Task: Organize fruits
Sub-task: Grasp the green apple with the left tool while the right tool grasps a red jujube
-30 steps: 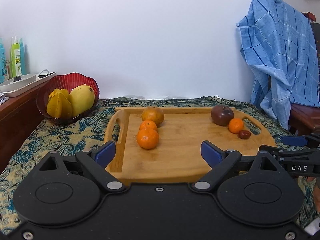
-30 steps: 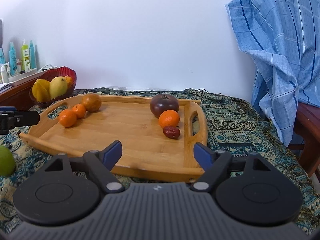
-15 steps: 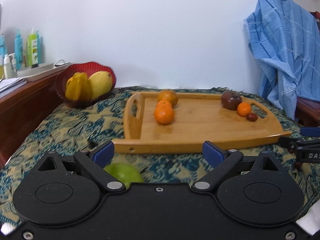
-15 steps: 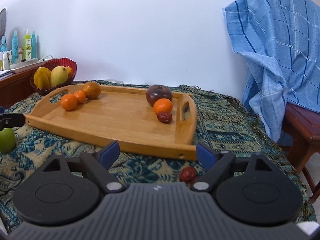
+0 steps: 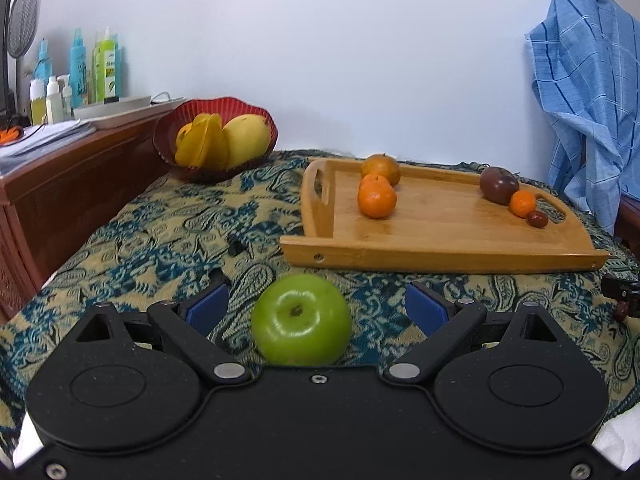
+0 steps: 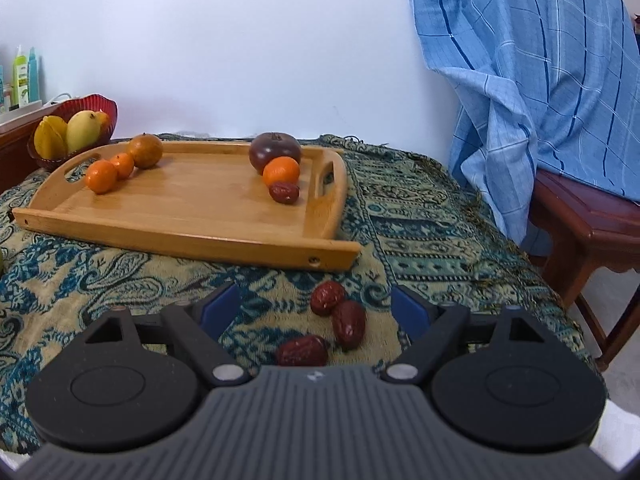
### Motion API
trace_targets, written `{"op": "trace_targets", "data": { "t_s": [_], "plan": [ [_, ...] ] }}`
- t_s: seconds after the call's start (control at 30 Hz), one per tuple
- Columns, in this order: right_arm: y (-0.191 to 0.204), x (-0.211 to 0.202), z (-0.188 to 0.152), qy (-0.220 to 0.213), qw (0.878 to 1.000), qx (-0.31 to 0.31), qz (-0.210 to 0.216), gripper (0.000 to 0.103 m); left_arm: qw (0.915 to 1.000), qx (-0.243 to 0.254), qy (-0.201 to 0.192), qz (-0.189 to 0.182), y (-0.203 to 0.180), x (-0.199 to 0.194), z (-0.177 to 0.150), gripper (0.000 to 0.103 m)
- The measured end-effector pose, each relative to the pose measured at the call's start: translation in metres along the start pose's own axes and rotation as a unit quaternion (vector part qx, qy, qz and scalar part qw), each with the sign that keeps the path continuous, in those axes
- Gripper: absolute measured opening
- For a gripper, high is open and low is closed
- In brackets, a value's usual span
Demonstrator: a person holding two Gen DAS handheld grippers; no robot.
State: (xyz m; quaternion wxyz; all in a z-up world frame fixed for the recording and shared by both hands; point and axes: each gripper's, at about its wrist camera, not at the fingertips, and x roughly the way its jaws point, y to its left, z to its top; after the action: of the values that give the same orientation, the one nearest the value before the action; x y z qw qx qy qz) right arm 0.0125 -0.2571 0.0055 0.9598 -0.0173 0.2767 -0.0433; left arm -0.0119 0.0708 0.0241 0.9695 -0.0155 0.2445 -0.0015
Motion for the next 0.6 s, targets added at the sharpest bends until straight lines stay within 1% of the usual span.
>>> {"op": "trace_targets", "data": {
  "t_s": [0.07,0.17,0.33,0.4,0.47,0.53,0.6],
  "plan": [
    [-0.0005,0.0004,-0.0022,0.003,1.0,0.003,0.001,0.086,1.0,0.0,0.007,0.002,-0.0004,0.0008,-0.0023,0.095],
    [-0.0024,0.0022,-0.0053,0.011,1.0,0.01,-0.001,0.081,0.9999,-0.002,0.014,-0.001,0.0,0.0024,-0.0042,0.093],
    [-0.0078,0.0037,-0.0077,0.015,0.999,0.03,0.001,0.073,0.9997,-0.005,0.024,-0.007,-0.003,0.0048,-0.0053,0.084],
    [-0.0085,0.0044,-0.0088,0.017,0.999,0.034,0.004,0.067,0.9997,-0.005,0.025,-0.005,-0.0047,0.0054,-0.0061,0.081],
    [-0.0085,0.0049,-0.0102,0.019,0.999,0.035,0.004,0.064,0.9997,-0.003,0.025,0.001,-0.0063,0.0064,-0.0069,0.08],
    [-0.009,0.0052,-0.0111,0.02,0.999,0.038,0.006,0.061,0.9997,-0.002,0.025,0.007,-0.007,0.0072,-0.0073,0.076],
    [-0.0098,0.0053,-0.0113,0.019,0.999,0.041,0.007,0.054,0.9996,-0.004,0.026,0.011,-0.0067,0.0083,-0.0072,0.072]
  ]
}}
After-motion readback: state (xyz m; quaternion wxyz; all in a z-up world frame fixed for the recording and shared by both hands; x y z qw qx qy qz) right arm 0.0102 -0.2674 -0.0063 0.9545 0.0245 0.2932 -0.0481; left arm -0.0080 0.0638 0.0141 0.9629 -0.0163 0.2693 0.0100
